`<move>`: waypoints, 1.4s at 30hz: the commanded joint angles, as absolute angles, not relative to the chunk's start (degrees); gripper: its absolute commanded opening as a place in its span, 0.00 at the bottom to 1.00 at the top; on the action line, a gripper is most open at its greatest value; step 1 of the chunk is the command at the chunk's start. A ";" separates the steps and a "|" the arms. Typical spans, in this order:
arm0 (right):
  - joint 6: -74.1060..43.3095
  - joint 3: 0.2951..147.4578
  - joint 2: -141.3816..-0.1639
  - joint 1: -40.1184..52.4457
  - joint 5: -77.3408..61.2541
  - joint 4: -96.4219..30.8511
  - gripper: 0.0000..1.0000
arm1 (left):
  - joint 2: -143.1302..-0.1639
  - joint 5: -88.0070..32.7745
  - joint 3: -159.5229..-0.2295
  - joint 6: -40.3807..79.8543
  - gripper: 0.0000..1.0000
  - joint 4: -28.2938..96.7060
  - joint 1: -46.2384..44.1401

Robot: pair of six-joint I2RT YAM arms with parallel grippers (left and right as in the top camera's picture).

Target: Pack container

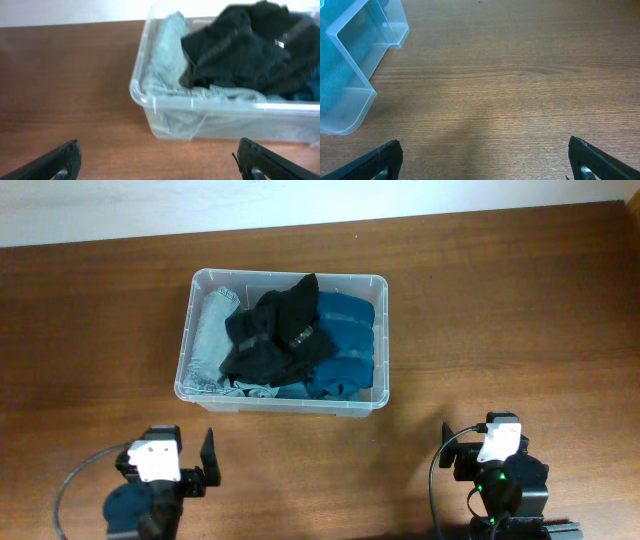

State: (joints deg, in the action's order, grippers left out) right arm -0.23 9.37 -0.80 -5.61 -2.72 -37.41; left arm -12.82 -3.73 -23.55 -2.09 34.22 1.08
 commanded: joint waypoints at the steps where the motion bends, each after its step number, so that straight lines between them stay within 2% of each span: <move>1: -0.86 9.02 -0.21 -6.02 -3.22 -37.43 0.98 | -7.84 -6.66 -18.65 -3.09 0.99 33.61 0.21; 14: -0.86 9.02 -0.21 -6.02 -3.22 -37.45 0.98 | -0.27 -6.44 -10.72 -3.09 0.99 32.34 -2.48; 42: -0.86 9.02 -0.21 -6.02 -3.22 -37.43 0.98 | -0.40 -6.26 -8.45 -3.09 0.99 30.85 -2.48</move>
State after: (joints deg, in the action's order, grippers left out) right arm -0.27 9.37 -0.80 -5.61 -2.72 -37.41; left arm -0.95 -5.65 -8.99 -2.20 31.14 -2.20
